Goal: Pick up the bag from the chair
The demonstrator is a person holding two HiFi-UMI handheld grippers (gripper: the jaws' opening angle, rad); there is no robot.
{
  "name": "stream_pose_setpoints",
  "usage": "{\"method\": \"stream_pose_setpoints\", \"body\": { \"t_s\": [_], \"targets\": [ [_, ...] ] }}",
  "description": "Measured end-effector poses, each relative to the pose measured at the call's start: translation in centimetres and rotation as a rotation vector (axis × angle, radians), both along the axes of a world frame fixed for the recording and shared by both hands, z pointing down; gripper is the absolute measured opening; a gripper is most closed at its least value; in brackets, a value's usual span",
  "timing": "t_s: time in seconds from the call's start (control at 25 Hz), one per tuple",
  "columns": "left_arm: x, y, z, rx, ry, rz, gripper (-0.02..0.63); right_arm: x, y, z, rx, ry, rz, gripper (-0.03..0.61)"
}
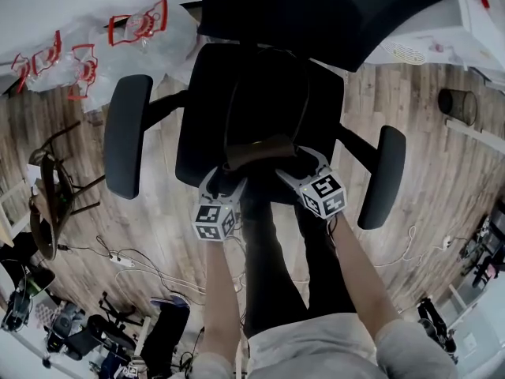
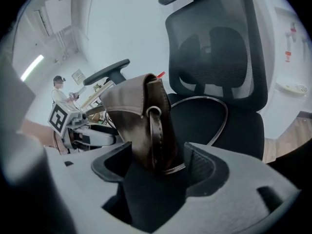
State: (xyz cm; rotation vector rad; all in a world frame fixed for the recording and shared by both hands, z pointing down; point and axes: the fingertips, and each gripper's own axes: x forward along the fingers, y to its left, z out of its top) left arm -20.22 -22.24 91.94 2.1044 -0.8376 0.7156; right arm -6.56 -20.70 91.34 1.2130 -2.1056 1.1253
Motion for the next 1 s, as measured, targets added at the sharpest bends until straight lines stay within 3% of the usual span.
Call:
{"method": "stream_pose_setpoints", "body": {
  "t_s": [0.16, 0.32, 0.52, 0.64, 0.84, 1.0],
  "targets": [
    [0.9, -0.1, 1.6, 0.050, -0.048, 0.118, 0.313, -0.1, -0.1, 1.3, 0.062, -0.011, -0.032, 0.376],
    [1.2, -0.9, 2.9, 0.110, -0.086, 0.229, 0.333, -0.7, 0.3, 3.5, 0.035, -0.012, -0.099, 0.421],
    [2.0, -1.0, 4.5, 0.097, -0.086, 0.326, 0.339, -1.7, 0.6, 5.4, 0.002, 0.010, -0.171, 0.431],
    [2.5, -1.0, 4.9, 0.091, -0.066, 0.343, 0.339, -1.6, 0.7, 6.3, -0.014, 0.050, -0.183, 0.383],
    [2.7, -1.0, 5.8, 0.083, -0.066, 0.338, 0.337, -2.3, 0.3, 6.8, -0.017, 0.031, -0.128, 0.288],
    [2.5, -1.4, 5.3, 0.098, -0.062, 0.324, 0.316, -2.7, 0.0, 6.2, -0.005, 0.040, -0.107, 0.264]
  ]
}}
